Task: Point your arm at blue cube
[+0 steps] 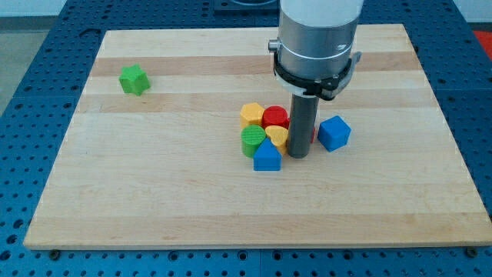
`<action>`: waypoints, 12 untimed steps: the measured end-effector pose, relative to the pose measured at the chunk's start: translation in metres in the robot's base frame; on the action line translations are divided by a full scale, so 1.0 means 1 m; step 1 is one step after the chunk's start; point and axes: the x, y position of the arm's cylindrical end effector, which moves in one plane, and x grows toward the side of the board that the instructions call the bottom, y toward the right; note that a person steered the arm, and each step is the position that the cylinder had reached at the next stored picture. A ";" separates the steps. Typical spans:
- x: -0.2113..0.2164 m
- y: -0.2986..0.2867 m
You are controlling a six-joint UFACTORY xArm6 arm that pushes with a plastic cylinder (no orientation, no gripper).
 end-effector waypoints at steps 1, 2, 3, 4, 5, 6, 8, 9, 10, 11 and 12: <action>0.003 0.001; 0.021 0.010; 0.035 0.022; 0.024 0.056; 0.010 0.092; -0.013 0.115; -0.068 0.116; -0.067 0.111; -0.044 0.110; -0.026 0.110; -0.026 0.101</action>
